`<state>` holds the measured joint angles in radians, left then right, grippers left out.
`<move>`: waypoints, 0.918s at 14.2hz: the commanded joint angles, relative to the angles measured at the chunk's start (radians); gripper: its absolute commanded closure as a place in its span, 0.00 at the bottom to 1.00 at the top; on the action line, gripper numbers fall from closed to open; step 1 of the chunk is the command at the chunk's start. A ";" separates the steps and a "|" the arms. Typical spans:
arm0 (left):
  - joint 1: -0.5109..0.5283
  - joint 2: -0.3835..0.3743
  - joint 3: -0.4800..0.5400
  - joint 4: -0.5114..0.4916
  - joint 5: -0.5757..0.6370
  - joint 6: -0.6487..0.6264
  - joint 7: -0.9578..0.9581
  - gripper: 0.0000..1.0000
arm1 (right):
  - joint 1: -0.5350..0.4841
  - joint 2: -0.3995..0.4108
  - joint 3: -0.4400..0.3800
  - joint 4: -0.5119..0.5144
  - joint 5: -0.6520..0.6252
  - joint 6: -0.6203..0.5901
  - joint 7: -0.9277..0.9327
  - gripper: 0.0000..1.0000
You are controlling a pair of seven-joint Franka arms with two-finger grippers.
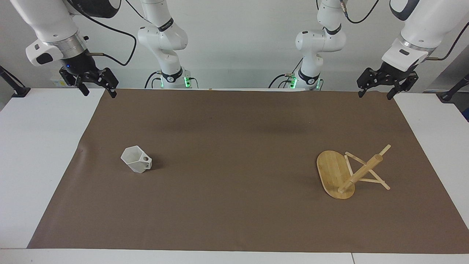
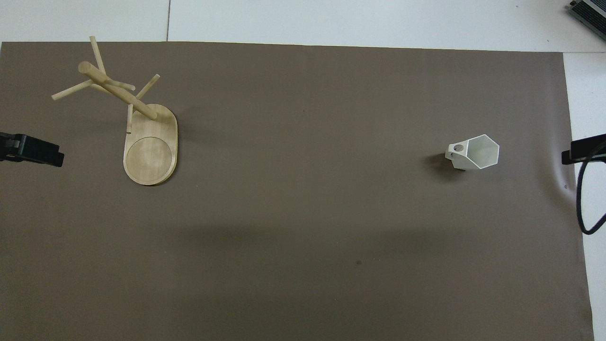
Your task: Hang cup on rack
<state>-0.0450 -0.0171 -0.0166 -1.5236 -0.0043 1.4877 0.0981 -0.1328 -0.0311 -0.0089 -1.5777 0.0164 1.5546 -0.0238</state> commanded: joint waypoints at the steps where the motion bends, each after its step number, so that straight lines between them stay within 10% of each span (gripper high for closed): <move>1: -0.004 -0.021 0.006 -0.018 0.017 -0.012 0.006 0.00 | -0.001 -0.026 0.000 -0.034 0.000 0.018 0.013 0.00; 13: -0.004 -0.021 0.006 -0.018 0.017 -0.012 0.006 0.00 | -0.004 -0.024 -0.022 -0.034 0.000 0.035 0.008 0.00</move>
<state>-0.0450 -0.0171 -0.0165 -1.5236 -0.0042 1.4850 0.0981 -0.1341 -0.0311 -0.0184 -1.5789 0.0164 1.5610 -0.0238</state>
